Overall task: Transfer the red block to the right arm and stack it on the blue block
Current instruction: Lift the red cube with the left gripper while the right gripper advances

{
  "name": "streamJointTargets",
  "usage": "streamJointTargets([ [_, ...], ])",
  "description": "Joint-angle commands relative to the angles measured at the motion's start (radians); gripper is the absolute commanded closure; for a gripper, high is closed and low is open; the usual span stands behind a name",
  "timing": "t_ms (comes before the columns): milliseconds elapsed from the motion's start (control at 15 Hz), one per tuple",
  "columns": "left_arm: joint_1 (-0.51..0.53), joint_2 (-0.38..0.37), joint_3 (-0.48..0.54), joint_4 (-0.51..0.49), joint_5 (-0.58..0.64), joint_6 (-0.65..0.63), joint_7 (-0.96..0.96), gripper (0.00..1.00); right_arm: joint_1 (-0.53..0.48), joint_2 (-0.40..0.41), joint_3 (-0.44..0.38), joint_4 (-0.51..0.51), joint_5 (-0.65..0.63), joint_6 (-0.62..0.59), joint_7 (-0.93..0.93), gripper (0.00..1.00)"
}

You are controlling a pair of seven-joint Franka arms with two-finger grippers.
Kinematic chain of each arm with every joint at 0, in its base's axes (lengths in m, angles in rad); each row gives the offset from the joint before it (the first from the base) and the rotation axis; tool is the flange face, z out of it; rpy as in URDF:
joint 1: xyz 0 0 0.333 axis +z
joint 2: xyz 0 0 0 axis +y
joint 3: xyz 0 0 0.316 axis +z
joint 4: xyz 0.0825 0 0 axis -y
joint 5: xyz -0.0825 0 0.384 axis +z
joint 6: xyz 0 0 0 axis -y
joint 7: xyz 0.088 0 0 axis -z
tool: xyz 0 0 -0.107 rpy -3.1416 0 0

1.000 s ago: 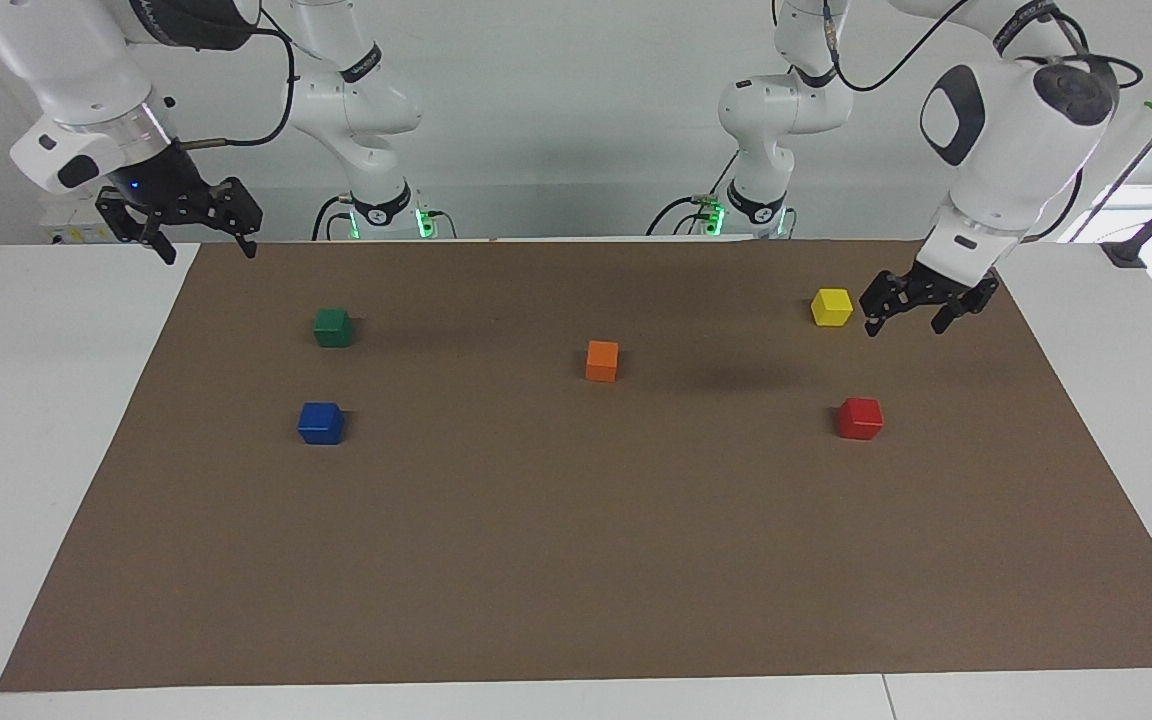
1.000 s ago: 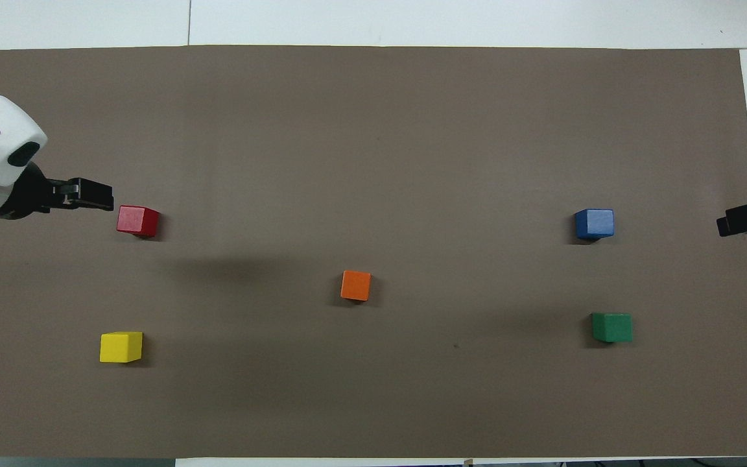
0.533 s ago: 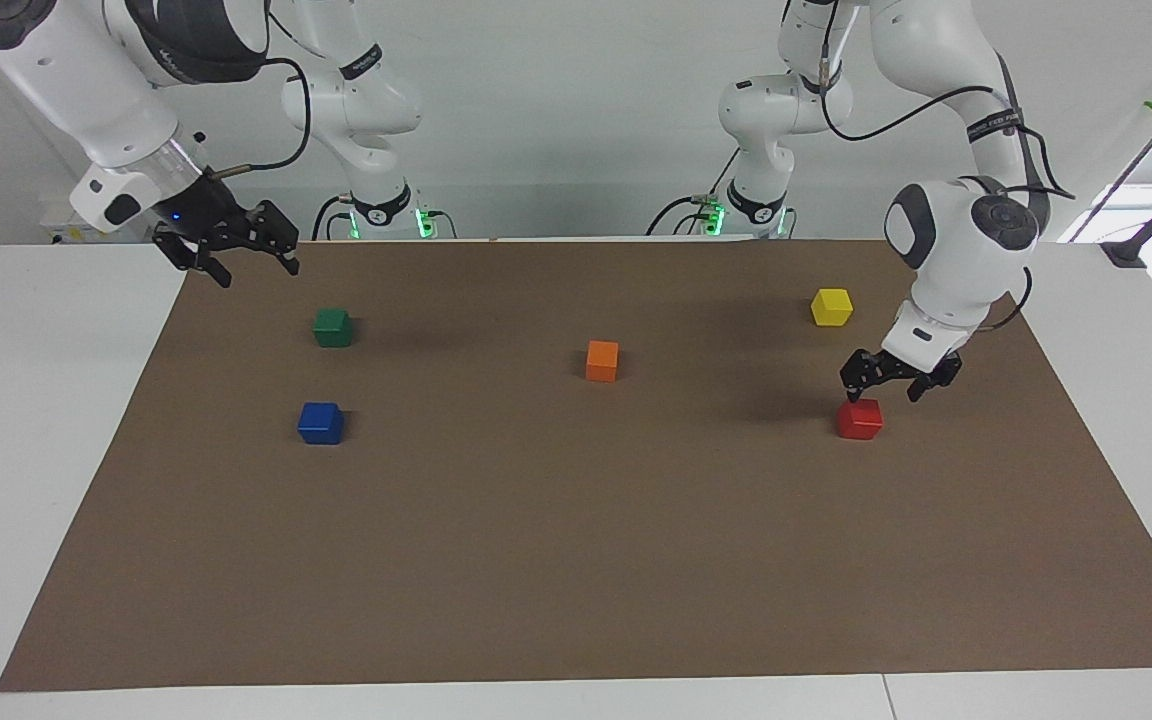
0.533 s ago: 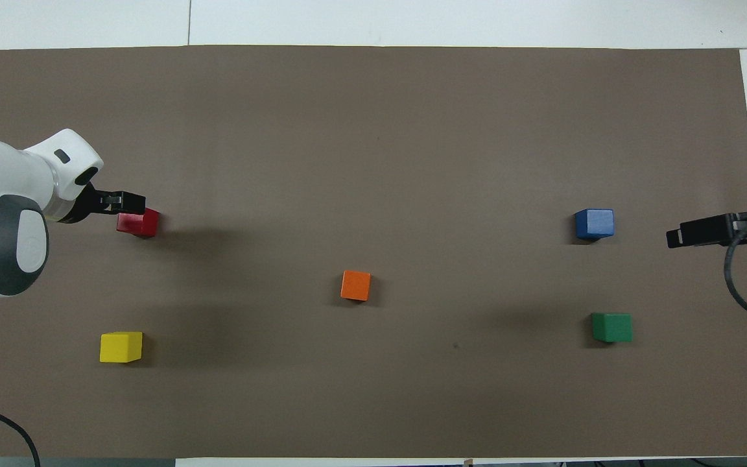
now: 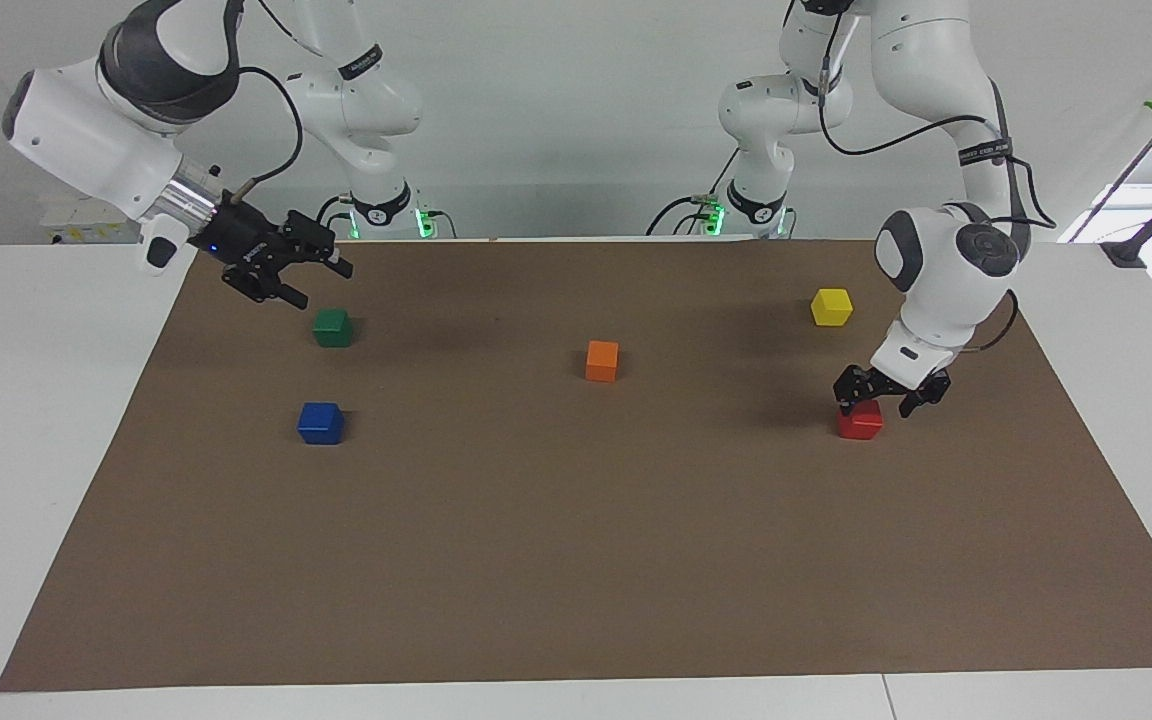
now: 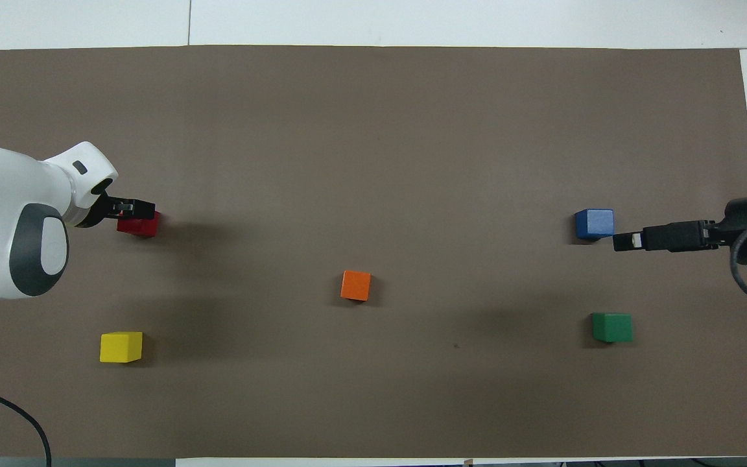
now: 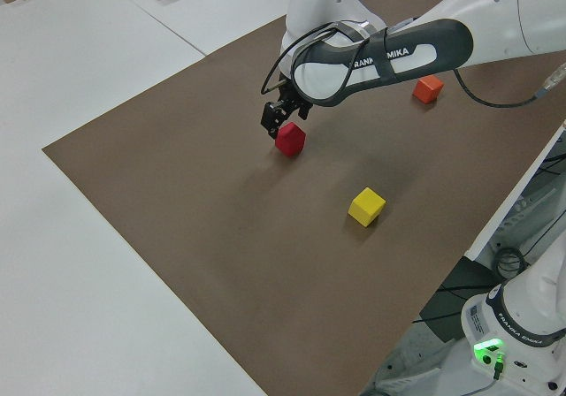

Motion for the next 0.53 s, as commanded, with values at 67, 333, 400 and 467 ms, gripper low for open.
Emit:
streamJointTargets([
  [67,-0.005,0.027,0.007,-0.014,0.015,0.048,0.012,0.0,-0.05,0.011,0.011,-0.095,0.215,-0.034,-0.211,0.0],
  [333,-0.023,0.053,0.007,-0.014,0.013,0.057,-0.02,0.26,-0.018,0.072,0.012,-0.106,0.407,-0.1,-0.227,0.0],
  [400,-0.022,0.056,0.007,-0.014,0.013,0.059,-0.027,0.45,-0.011,0.099,0.012,-0.112,0.471,-0.126,-0.259,0.0],
  [467,-0.02,0.056,0.007,-0.014,0.013,0.056,-0.03,0.74,-0.001,0.121,0.012,-0.123,0.517,-0.145,-0.284,0.0],
])
